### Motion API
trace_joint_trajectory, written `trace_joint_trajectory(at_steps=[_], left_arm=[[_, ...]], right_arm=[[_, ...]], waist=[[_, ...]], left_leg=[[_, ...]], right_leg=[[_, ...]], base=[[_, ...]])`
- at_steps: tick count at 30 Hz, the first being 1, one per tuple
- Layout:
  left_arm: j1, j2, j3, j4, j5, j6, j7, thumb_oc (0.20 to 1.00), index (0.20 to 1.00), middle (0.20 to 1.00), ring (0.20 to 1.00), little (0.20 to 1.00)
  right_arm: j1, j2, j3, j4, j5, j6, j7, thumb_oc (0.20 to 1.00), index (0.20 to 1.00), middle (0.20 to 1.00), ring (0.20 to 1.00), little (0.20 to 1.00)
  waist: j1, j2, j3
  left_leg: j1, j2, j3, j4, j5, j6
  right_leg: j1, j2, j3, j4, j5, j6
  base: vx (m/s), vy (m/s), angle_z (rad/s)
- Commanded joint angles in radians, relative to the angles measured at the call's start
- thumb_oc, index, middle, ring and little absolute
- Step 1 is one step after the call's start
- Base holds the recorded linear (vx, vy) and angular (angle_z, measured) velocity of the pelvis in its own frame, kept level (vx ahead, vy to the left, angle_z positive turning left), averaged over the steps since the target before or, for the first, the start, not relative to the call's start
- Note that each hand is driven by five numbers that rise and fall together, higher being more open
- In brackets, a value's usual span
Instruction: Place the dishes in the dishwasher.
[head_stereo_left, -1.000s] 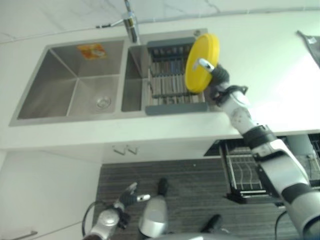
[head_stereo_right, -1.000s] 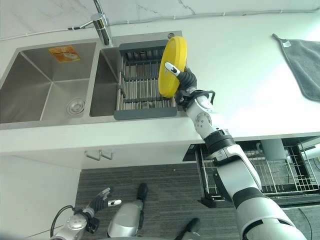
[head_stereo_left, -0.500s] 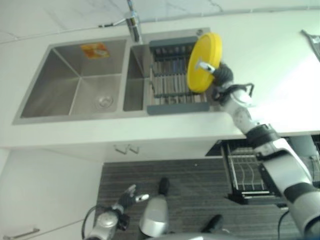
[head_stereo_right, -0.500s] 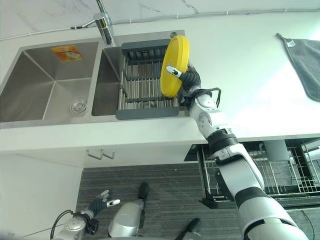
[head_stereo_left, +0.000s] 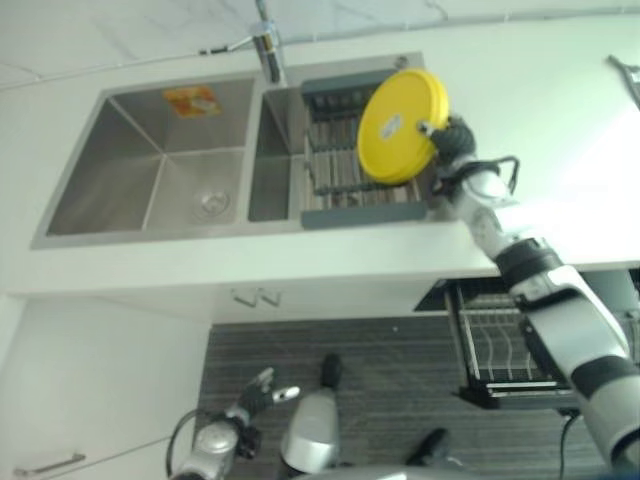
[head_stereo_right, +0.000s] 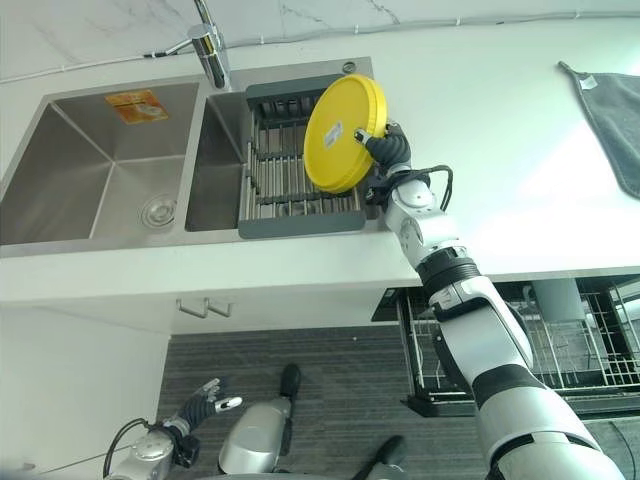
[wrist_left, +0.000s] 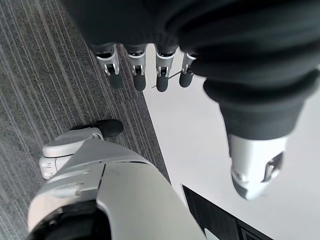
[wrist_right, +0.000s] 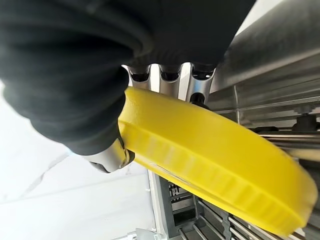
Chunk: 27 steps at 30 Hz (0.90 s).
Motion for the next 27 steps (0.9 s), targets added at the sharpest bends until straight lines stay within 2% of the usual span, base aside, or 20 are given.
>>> trace_joint_trajectory(at_steps=[1,4,7,12,13,19,21,24,26,27], left_arm=[[-0.043,0.002,-0.043,0.018,-0.04,-0.017,0.011,1.0,1.0,1.0,1.0,1.0],[-0.043,-0.002,-0.041,0.022,-0.042,-0.019,0.012,1.0,1.0,1.0,1.0,1.0],[-0.041,-0.003,-0.042,0.026,-0.029,-0.02,0.012,1.0,1.0,1.0,1.0,1.0],[-0.037,-0.008,-0.038,0.034,-0.004,-0.021,0.017,1.0,1.0,1.0,1.0,1.0],[-0.035,-0.01,-0.037,0.045,0.004,-0.023,0.021,1.0,1.0,1.0,1.0,1.0],[-0.035,-0.024,-0.036,0.076,0.033,-0.007,0.048,1.0,1.0,1.0,1.0,1.0],[-0.032,-0.026,-0.043,0.079,0.055,-0.006,0.058,1.0,1.0,1.0,1.0,1.0],[-0.03,-0.037,-0.052,0.086,0.07,0.009,0.066,1.0,1.0,1.0,1.0,1.0],[-0.018,-0.05,-0.048,0.092,0.068,0.012,0.075,1.0,1.0,1.0,1.0,1.0],[-0.007,-0.058,-0.042,0.094,0.071,0.016,0.085,1.0,1.0,1.0,1.0,1.0]], right_arm=[[-0.113,-0.029,0.023,-0.024,0.0,-0.086,0.004,0.2,0.2,0.2,0.2,0.2],[-0.112,-0.026,0.019,-0.029,0.032,-0.127,0.023,0.2,0.2,0.2,0.2,0.2],[-0.089,0.0,-0.007,-0.077,0.134,-0.224,0.046,0.2,0.2,0.2,0.2,0.2],[0.0,0.067,-0.067,-0.264,0.247,-0.284,0.053,0.2,0.2,0.2,0.2,0.2],[0.049,0.087,-0.093,-0.383,0.295,-0.318,0.033,0.2,0.2,0.2,0.2,0.2],[0.168,0.11,-0.147,-0.592,0.433,-0.402,-0.011,0.2,0.2,0.2,0.2,0.2],[0.2,0.111,-0.158,-0.606,0.476,-0.419,0.004,0.2,0.2,0.2,0.2,0.2],[0.288,0.121,-0.175,-0.659,0.554,-0.452,0.052,0.2,0.2,0.2,0.2,0.2],[0.338,0.123,-0.188,-0.697,0.55,-0.474,0.069,0.2,0.2,0.2,0.2,0.2],[0.387,0.13,-0.203,-0.737,0.561,-0.463,0.092,0.2,0.2,0.2,0.2,0.2]], waist=[[0.037,-0.006,0.002],[0.037,-0.003,0.001],[0.032,-0.001,-0.002],[0.007,-0.003,-0.019],[-0.011,-0.009,-0.03],[-0.068,-0.027,-0.068],[-0.083,-0.03,-0.072],[-0.13,-0.039,-0.077],[-0.158,-0.045,-0.084],[-0.184,-0.049,-0.092]], left_leg=[[-0.011,0.03,-0.003,0.001,-0.017,-0.028],[-0.01,0.029,0.0,0.002,-0.018,-0.028],[-0.005,0.03,0.007,0.002,-0.019,-0.028],[0.014,0.035,0.03,0.003,-0.024,-0.026],[0.028,0.038,0.043,0.006,-0.031,-0.023],[0.064,0.058,0.076,0.034,-0.056,-0.015],[0.066,0.064,0.085,0.064,-0.07,-0.012],[0.071,0.084,0.125,0.156,-0.114,-0.011],[0.079,0.1,0.151,0.198,-0.139,-0.012],[0.092,0.112,0.175,0.21,-0.149,-0.014]], right_leg=[[-0.081,-0.099,0.02,0.139,0.018,0.016],[-0.081,-0.1,0.019,0.138,0.019,0.016],[-0.079,-0.102,0.018,0.137,0.023,0.017],[-0.075,-0.097,0.027,0.132,0.021,0.017],[-0.074,-0.092,0.036,0.137,0.015,0.014],[-0.082,-0.073,0.082,0.188,-0.038,-0.007],[-0.088,-0.072,0.093,0.216,-0.055,-0.015],[-0.096,-0.069,0.126,0.24,-0.068,-0.024],[-0.097,-0.066,0.149,0.243,-0.068,-0.028],[-0.093,-0.064,0.16,0.241,-0.068,-0.027]], base=[[0.0,0.0,0.0],[0.0,0.0,0.0],[0.0,0.0,0.0],[-0.01,-0.034,0.0],[-0.01,-0.106,-0.01],[-0.01,-0.121,-0.29],[-0.01,-0.112,-0.47],[0.0,-0.127,-0.44],[0.06,-0.102,-0.59],[0.1,-0.089,-0.62]])
